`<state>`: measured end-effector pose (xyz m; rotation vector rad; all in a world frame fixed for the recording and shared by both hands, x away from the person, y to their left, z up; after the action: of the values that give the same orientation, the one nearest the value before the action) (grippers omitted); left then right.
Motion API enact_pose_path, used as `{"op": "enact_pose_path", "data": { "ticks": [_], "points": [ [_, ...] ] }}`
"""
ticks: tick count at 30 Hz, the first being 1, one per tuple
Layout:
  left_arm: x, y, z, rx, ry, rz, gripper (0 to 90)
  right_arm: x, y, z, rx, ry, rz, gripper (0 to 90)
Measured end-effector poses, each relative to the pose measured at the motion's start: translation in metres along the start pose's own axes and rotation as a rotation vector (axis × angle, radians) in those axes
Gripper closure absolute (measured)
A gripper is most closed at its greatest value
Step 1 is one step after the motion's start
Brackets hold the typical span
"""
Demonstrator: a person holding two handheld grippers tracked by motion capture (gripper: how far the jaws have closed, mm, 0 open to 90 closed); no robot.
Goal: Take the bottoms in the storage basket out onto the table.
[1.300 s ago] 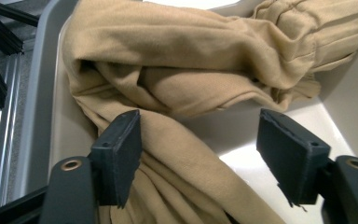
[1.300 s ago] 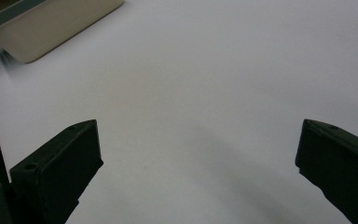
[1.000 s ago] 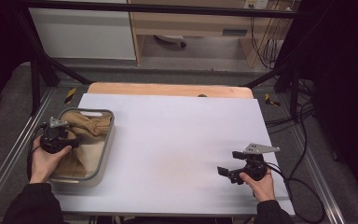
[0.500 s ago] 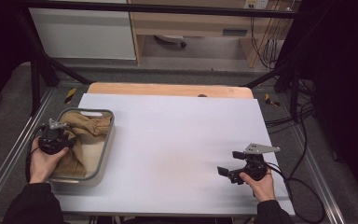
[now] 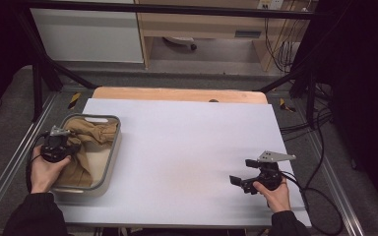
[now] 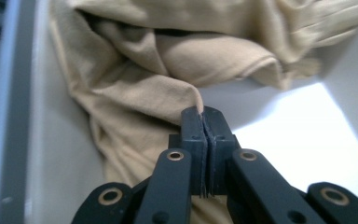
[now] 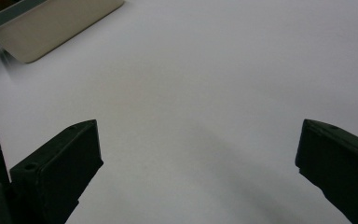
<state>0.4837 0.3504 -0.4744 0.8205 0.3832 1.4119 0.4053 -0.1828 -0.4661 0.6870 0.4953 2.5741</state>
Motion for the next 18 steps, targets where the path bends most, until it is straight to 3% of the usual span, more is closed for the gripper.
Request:
{"op": "enact_pose_path", "data": {
  "ticks": [8, 12, 18],
  "points": [
    [-0.034, 0.008, 0.008, -0.046, -0.028, -0.135, 87.9, 0.000, 0.000, 0.000, 0.001, 0.002, 0.003, 0.7],
    [-0.027, 0.003, 0.007, -0.046, -0.026, -0.080, 86.5, 0.000, 0.000, 0.000, 0.001, 0.002, 0.003, 0.7],
    [-0.007, 0.012, 0.016, -0.083, 0.023, -0.036, 60.9, 0.000, -0.001, 0.000, 0.004, 0.003, 0.003, 0.7]
  ]
}}
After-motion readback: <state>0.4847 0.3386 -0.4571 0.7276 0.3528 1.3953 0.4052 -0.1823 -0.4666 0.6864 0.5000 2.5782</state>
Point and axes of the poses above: each handheld gripper's, and its own axes: y roughly backward along the jaws, z roughly out of its top, x roughly to its left, the point moved 10 cm from there along -y, roughly forward along the jaws, and after that the axes turned 15 degrees about z, right-handed, at the moved point
